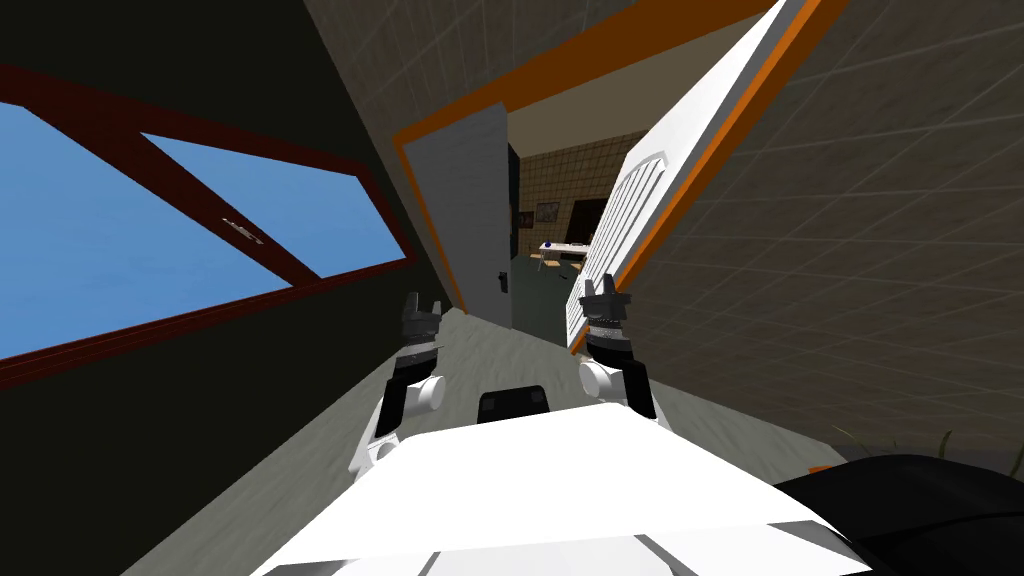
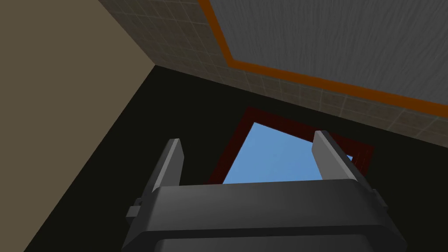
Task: Push the door open
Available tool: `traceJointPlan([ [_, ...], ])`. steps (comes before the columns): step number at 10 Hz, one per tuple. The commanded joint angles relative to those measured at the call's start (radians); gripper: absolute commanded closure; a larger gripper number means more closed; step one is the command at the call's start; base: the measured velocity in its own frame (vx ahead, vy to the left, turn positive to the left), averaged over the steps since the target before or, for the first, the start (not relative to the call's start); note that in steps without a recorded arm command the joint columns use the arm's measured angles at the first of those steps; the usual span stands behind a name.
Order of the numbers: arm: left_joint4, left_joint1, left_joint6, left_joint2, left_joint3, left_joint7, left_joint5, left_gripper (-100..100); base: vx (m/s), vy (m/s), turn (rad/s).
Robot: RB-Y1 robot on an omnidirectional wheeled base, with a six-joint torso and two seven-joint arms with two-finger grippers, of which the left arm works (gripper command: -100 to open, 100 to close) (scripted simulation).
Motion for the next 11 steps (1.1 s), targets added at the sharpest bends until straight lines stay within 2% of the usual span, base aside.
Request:
traceJointPlan([
  [1, 0.03, -0.024, 0.019, 0.003, -0.013, -0.002, -0.004, -100, 0.133, 0.038, -0.089],
  [11, 0.269, -0.131, 0.037, 0.034, -0.078, 0.004, -0.016, -100, 0.096, 0.032, -0.077],
])
